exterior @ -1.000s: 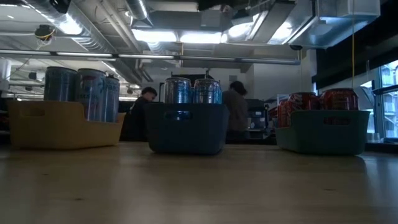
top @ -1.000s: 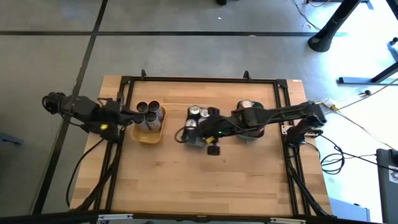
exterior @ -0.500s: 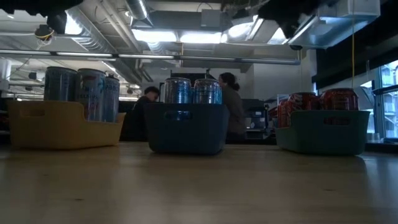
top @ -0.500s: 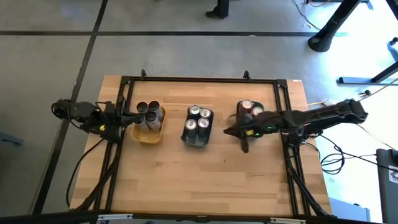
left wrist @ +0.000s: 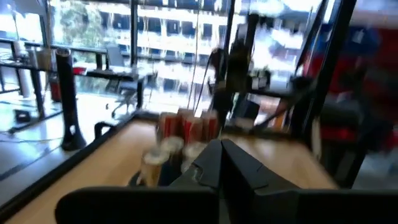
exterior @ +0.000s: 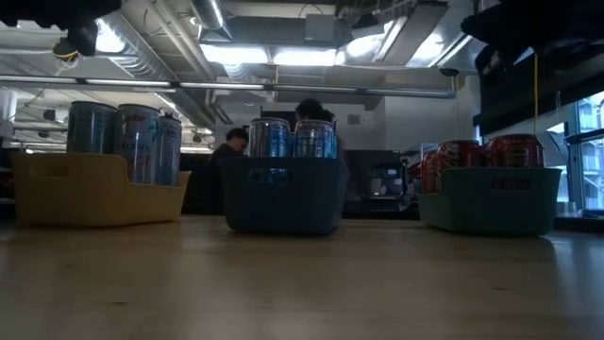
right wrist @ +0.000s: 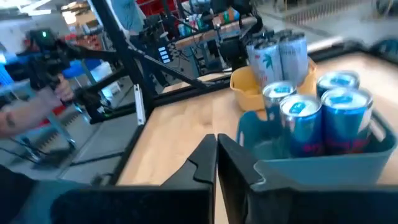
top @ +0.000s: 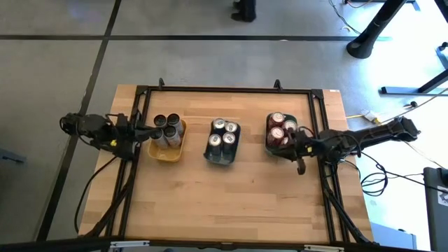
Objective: Sort soda cans
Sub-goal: Return to Home Position
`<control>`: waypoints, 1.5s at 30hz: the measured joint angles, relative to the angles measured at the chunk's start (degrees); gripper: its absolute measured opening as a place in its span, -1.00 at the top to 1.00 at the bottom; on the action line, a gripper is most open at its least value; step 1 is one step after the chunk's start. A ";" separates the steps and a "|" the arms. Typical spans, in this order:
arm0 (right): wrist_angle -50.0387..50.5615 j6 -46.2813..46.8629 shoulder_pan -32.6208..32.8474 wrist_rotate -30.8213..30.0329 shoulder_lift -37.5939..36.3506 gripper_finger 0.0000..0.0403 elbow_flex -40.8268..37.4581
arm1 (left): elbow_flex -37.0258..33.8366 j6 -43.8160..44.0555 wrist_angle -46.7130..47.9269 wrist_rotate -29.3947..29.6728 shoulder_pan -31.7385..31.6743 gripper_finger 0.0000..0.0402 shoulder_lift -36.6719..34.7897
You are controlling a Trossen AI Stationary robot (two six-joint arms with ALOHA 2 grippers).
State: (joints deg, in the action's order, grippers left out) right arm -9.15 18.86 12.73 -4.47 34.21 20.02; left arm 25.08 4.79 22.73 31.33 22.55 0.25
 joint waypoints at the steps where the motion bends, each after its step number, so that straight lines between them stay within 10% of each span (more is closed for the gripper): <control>1: -0.10 -1.47 0.00 -0.11 -0.55 0.93 -0.44 | -0.35 -0.73 1.09 0.00 0.00 1.00 0.00; 12: -0.26 -4.86 0.00 -7.02 -14.91 0.93 -9.06 | -6.43 0.98 -7.61 -3.09 0.00 1.00 0.00; 21: 0.25 -6.91 0.00 -1.49 -30.53 0.93 -15.78 | -12.66 -6.47 -18.17 -21.33 -0.90 1.00 0.04; 45: -1.47 -11.14 0.00 -4.10 -30.22 0.93 -19.31 | -21.83 -3.69 -26.08 -28.37 -17.11 1.00 0.00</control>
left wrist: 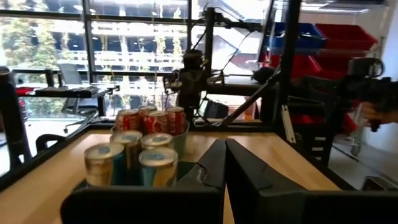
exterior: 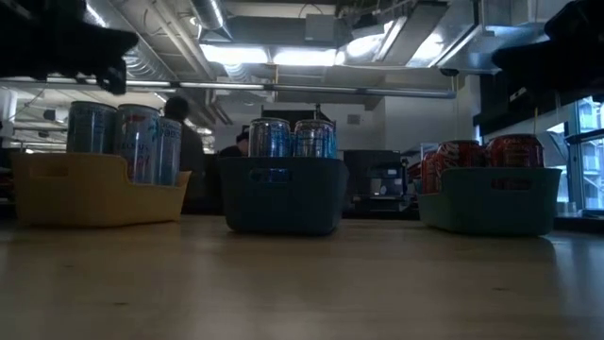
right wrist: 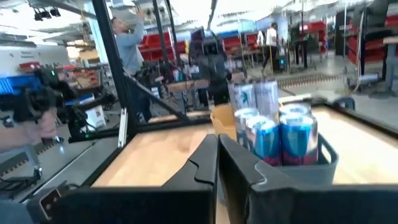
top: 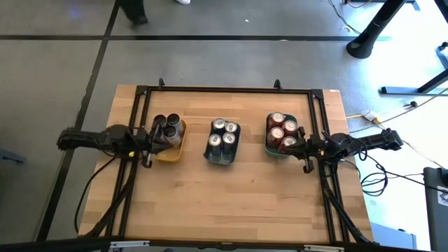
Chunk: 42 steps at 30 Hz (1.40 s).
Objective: Sort soda cans
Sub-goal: Return to Home Position
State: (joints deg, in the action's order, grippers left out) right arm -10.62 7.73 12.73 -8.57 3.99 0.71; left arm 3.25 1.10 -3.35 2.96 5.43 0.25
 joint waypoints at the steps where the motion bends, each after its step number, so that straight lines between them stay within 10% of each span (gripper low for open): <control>1: -0.23 -0.11 0.00 0.08 0.00 0.93 -0.02 | -0.90 0.34 -0.56 -0.02 -0.49 1.00 0.00; 42: 3.07 -1.73 0.00 6.03 0.35 0.93 -0.21 | -2.67 -6.53 2.71 -4.04 -1.90 1.00 1.14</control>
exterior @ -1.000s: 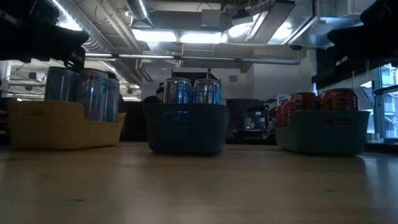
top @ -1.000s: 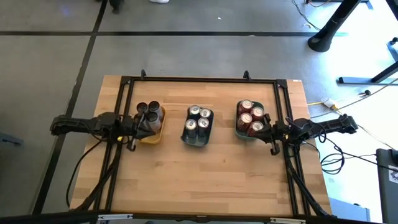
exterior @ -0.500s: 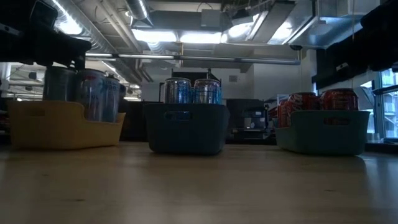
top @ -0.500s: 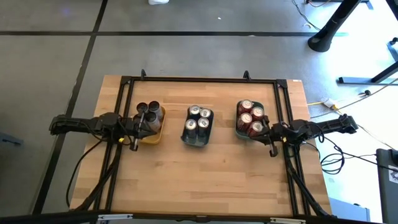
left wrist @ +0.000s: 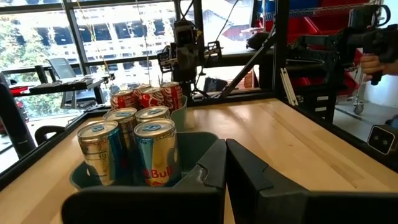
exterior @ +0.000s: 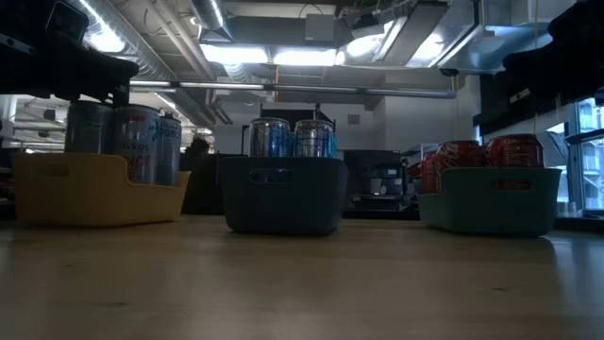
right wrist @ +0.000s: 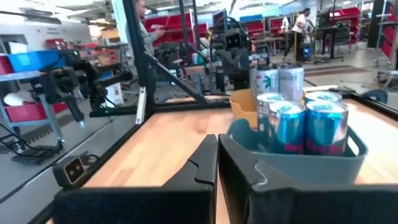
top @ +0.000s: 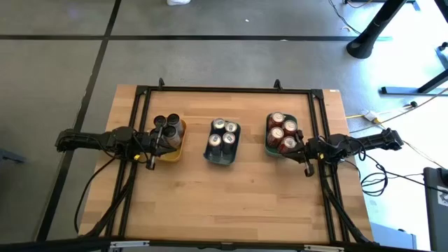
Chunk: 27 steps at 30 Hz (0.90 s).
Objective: Sort soda cans
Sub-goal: Return to Home Position
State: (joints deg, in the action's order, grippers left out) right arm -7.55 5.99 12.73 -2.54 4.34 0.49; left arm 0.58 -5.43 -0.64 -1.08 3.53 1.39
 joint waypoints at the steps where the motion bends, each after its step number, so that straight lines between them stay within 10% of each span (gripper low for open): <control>1: -0.37 -0.10 0.00 0.17 0.00 0.93 0.00 | 0.00 0.00 0.00 0.00 0.00 1.00 0.00; 27: -2.56 -1.22 0.00 5.35 -0.01 0.93 0.45 | -0.04 -0.14 -0.01 -0.03 0.02 1.00 0.00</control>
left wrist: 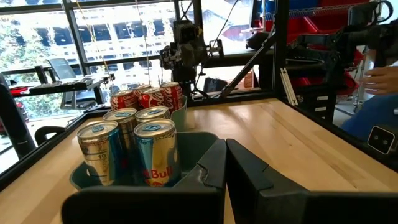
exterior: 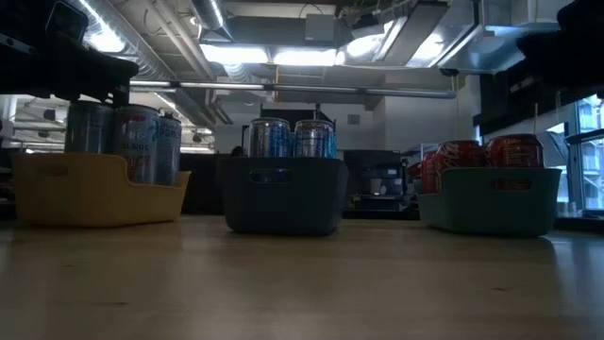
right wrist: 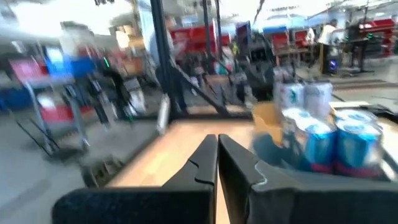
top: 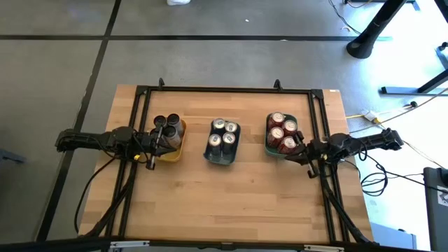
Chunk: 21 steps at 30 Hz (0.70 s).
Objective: Sort soda cans
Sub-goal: Return to Home Position
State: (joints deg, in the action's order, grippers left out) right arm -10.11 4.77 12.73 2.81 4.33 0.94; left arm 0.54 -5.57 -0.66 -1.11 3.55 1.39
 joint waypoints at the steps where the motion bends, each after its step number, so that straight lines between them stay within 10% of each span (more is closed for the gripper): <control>1: 0.97 -1.06 0.00 -0.19 0.04 0.93 0.05 | 0.00 0.01 -0.01 -0.02 0.00 1.00 0.00; 21: 7.90 -6.75 -2.75 -8.09 -0.73 0.93 -0.47 | 0.00 0.01 0.01 -0.03 0.00 1.00 -0.02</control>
State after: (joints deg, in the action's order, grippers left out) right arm -2.21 -1.98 9.98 -5.28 3.60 0.47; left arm 0.54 -5.56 -0.65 -1.15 3.55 1.37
